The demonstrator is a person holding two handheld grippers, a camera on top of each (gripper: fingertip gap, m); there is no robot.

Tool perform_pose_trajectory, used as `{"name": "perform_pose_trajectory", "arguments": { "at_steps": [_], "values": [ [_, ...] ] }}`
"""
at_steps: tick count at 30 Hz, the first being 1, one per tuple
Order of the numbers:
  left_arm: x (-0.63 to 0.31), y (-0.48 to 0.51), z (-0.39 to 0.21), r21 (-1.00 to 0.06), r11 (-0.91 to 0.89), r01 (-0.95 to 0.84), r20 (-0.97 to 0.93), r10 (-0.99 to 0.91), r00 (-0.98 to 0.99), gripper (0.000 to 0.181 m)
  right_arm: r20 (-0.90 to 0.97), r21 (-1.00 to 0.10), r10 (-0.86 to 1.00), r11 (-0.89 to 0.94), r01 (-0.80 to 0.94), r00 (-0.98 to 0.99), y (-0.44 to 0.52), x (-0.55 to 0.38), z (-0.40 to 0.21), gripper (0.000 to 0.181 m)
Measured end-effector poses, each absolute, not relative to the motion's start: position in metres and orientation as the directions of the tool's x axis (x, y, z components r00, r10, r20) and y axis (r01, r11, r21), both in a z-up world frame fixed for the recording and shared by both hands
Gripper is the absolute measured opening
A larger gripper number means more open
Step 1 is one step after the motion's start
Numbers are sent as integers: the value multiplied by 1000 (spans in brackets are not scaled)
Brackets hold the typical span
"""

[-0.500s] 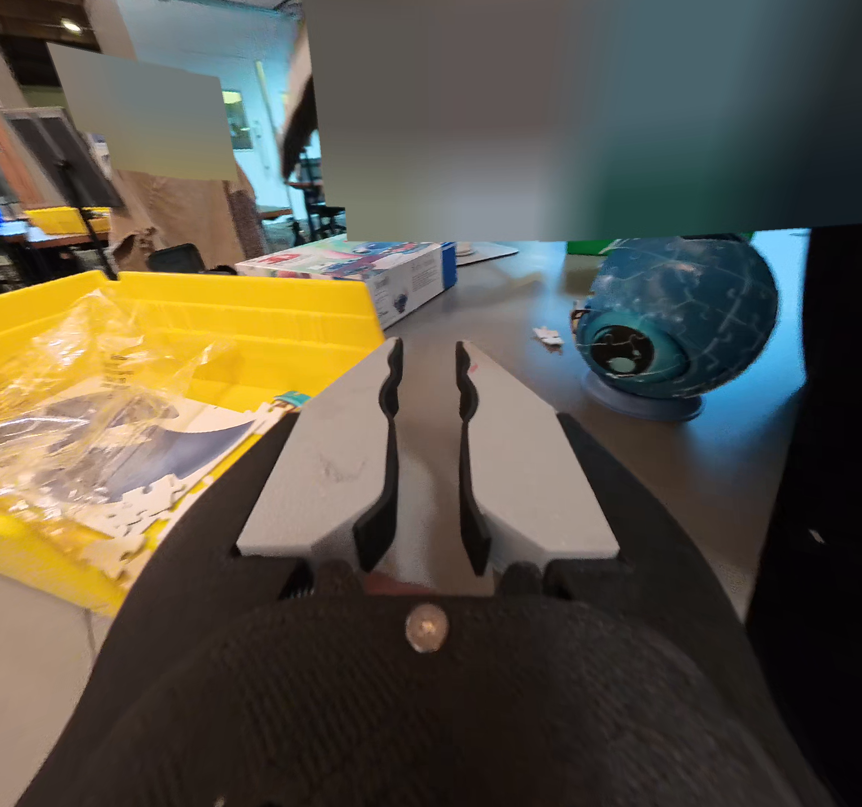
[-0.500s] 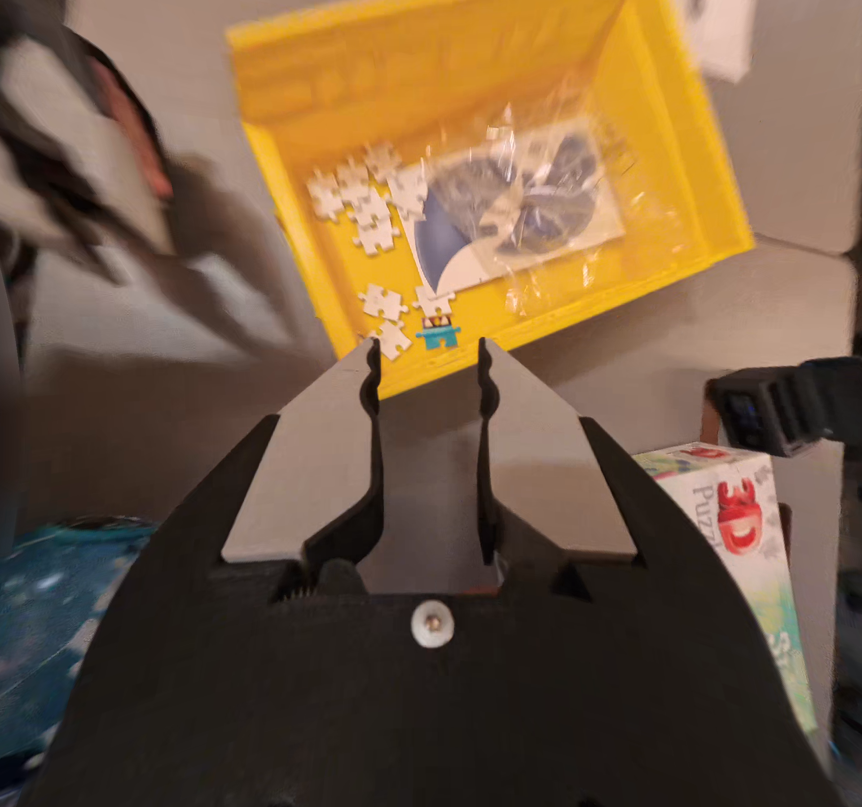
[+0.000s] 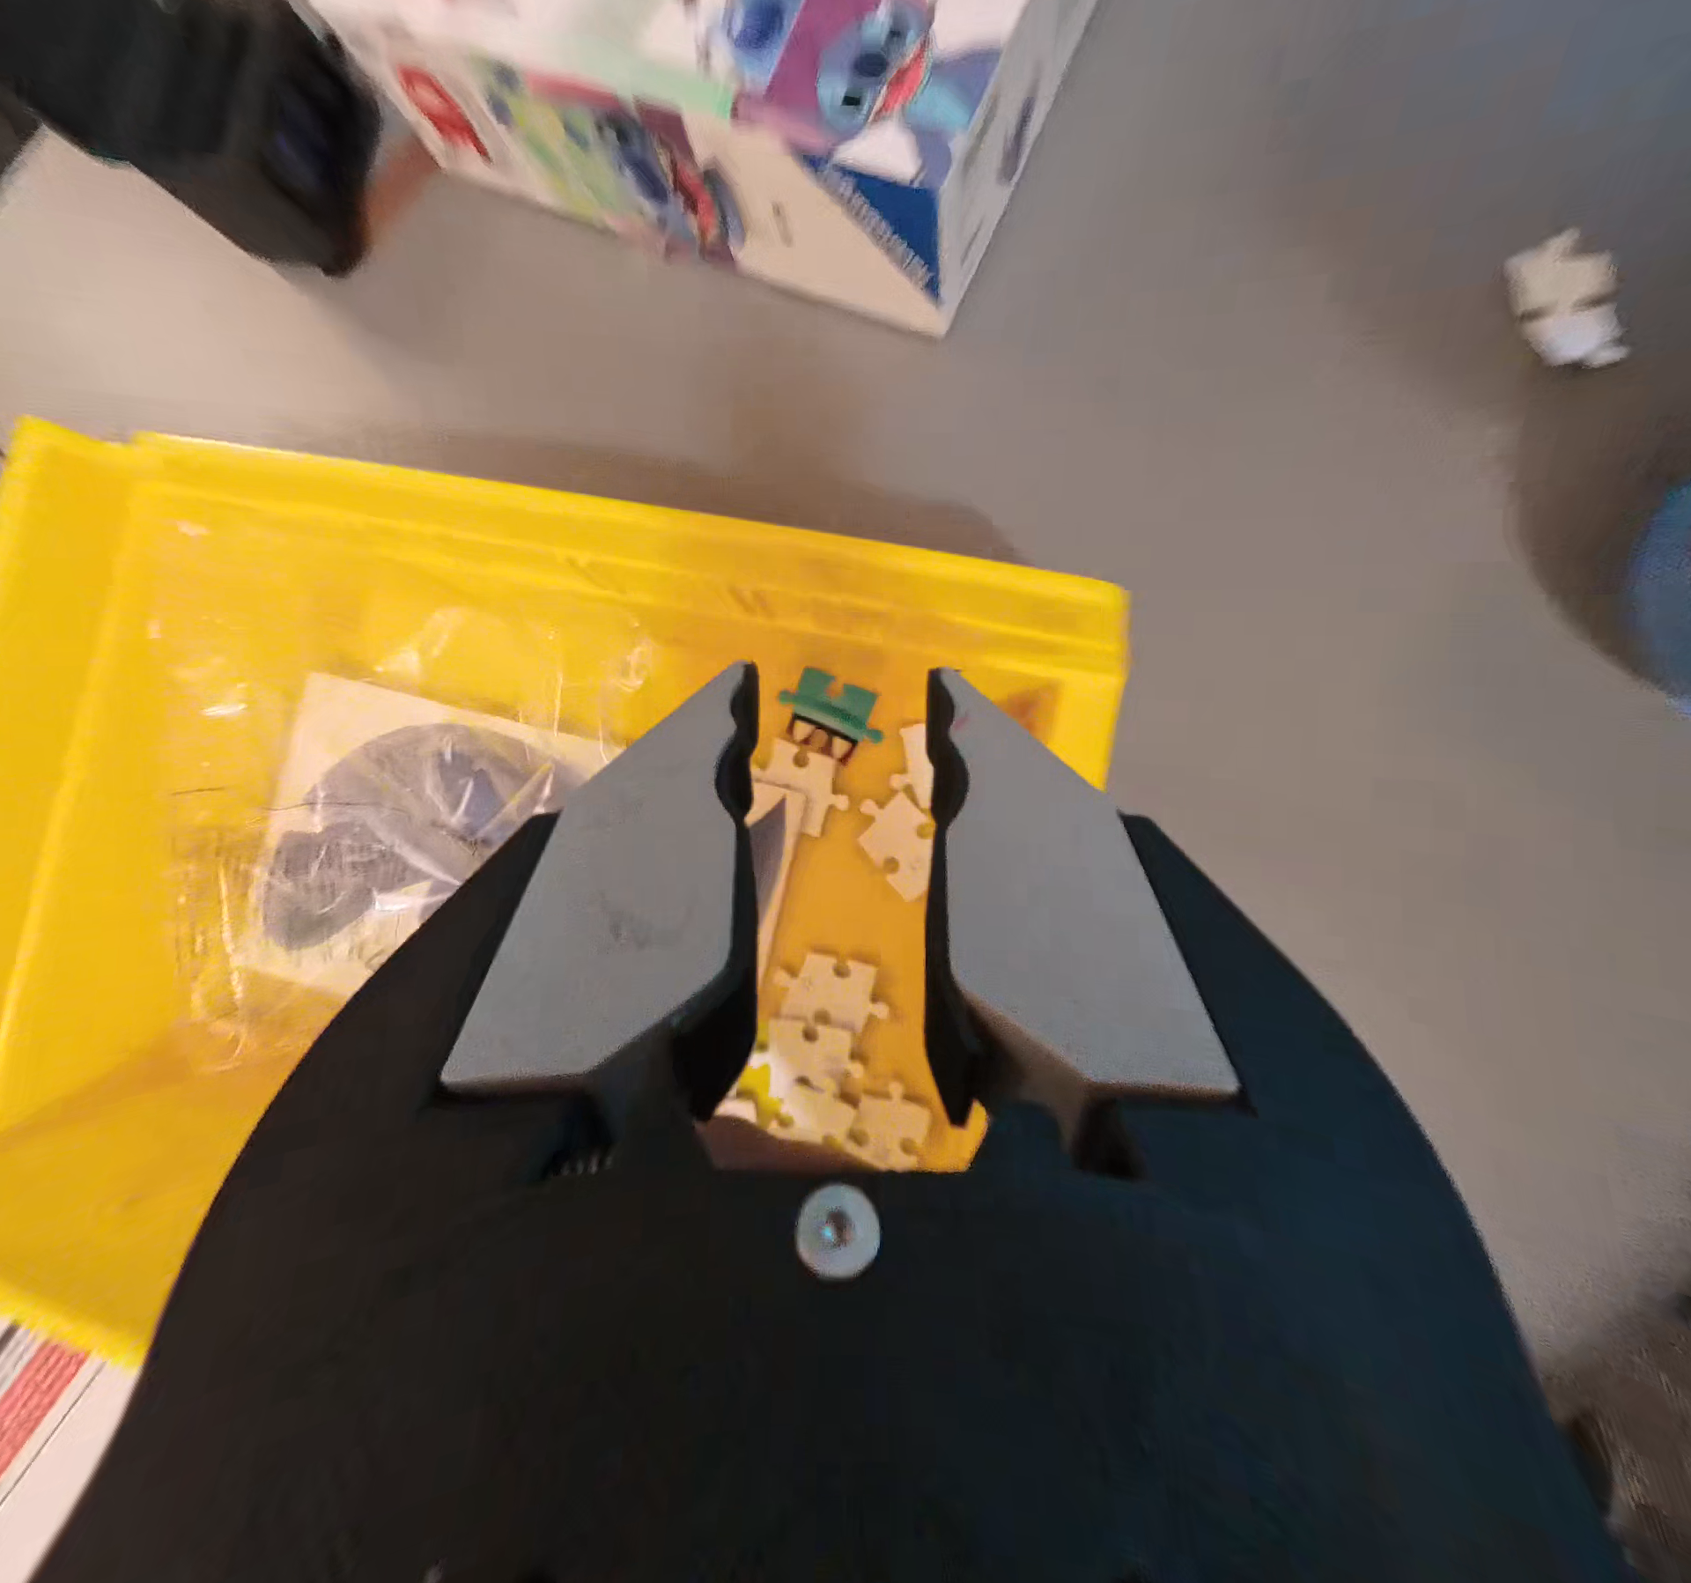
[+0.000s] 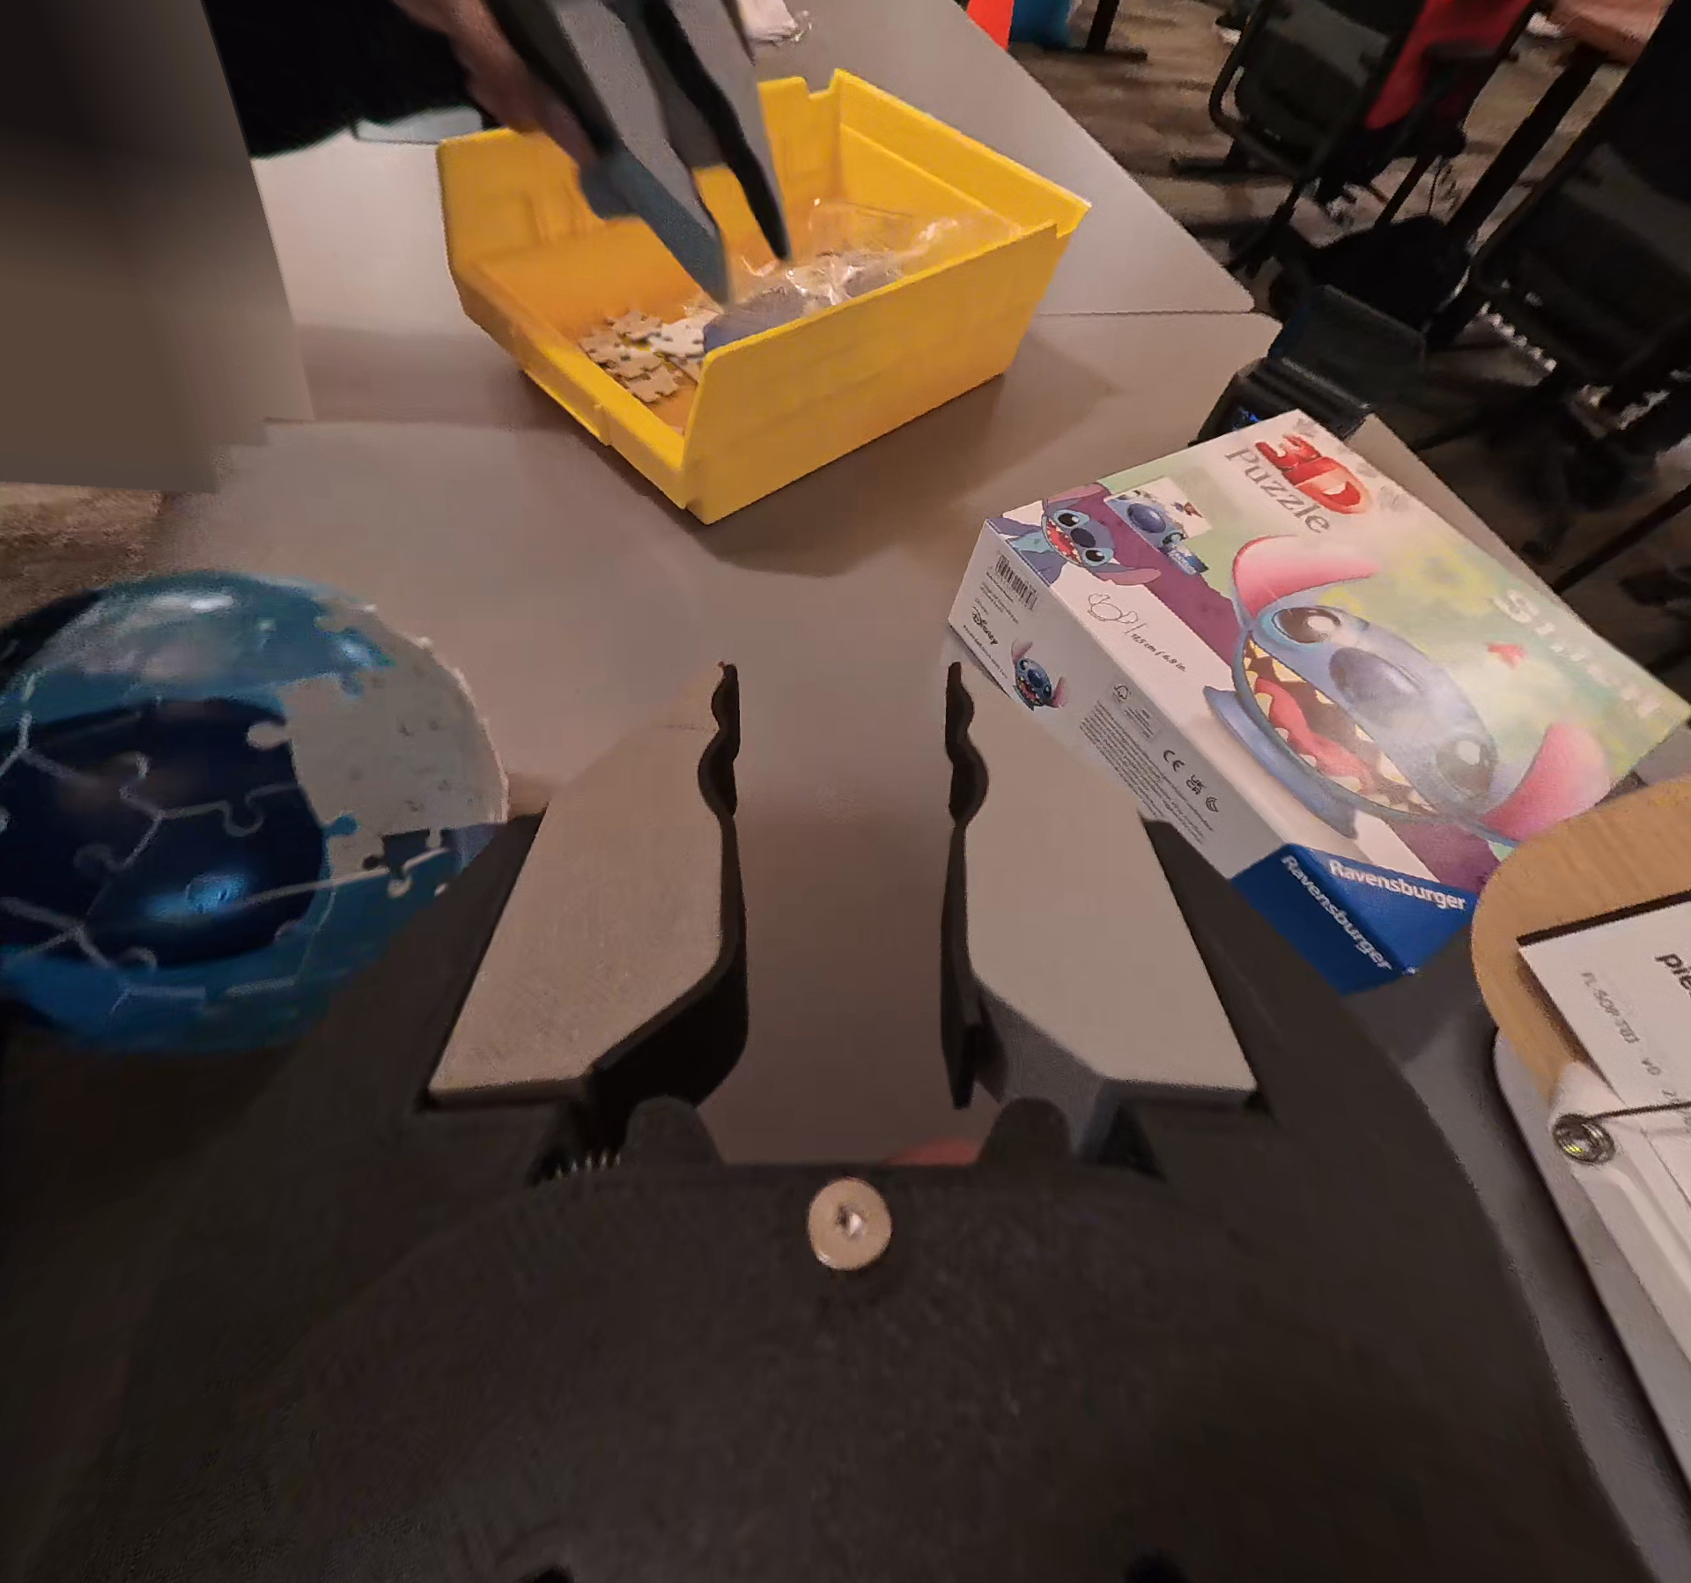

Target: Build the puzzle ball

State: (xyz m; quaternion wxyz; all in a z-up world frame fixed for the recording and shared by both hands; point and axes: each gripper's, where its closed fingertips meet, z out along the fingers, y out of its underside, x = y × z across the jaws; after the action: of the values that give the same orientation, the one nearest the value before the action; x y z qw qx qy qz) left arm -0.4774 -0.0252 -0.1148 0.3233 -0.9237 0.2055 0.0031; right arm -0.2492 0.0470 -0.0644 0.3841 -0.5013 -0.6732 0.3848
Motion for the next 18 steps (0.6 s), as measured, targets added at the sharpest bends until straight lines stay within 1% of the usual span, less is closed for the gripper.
{"name": "perform_pose_trajectory", "arguments": {
  "at_steps": [2,4,6,8,9,11,13,14,18],
  "values": [
    [-481,-16,-146,-506,-768,-393,-129,-383,915,38,133,-906,968,206,370,-212,47,-238,-68,42],
    [-485,-17,-174,-397,-820,-411,-129,-394,910,48,122,-909,970,193,368,-209,50,-227,-73,41],
    [-492,-15,-192,-332,-841,-426,-150,-399,905,48,111,-915,971,183,360,-213,54,-218,-76,40],
    [-487,-14,-207,-305,-862,-405,-82,-401,913,46,102,-918,973,172,357,-205,58,-210,-77,39],
    [-482,-14,-210,-312,-862,-400,-39,-409,912,36,101,-919,975,168,358,-199,61,-207,-76,39],
    [-486,-10,-211,-327,-873,-363,-9,-381,925,40,103,-924,976,165,346,-189,64,-202,-72,38],
    [-491,-10,-211,-340,-865,-368,-15,-387,922,29,102,-933,977,160,323,-189,64,-198,-64,38],
    [-492,-10,-211,-342,-860,-378,-20,-395,918,27,97,-938,976,155,310,-193,63,-196,-61,38],
    [-496,-14,-209,-324,-849,-417,-75,-416,906,26,63,-948,977,123,293,-206,61,-195,-57,36]
  ]
}}
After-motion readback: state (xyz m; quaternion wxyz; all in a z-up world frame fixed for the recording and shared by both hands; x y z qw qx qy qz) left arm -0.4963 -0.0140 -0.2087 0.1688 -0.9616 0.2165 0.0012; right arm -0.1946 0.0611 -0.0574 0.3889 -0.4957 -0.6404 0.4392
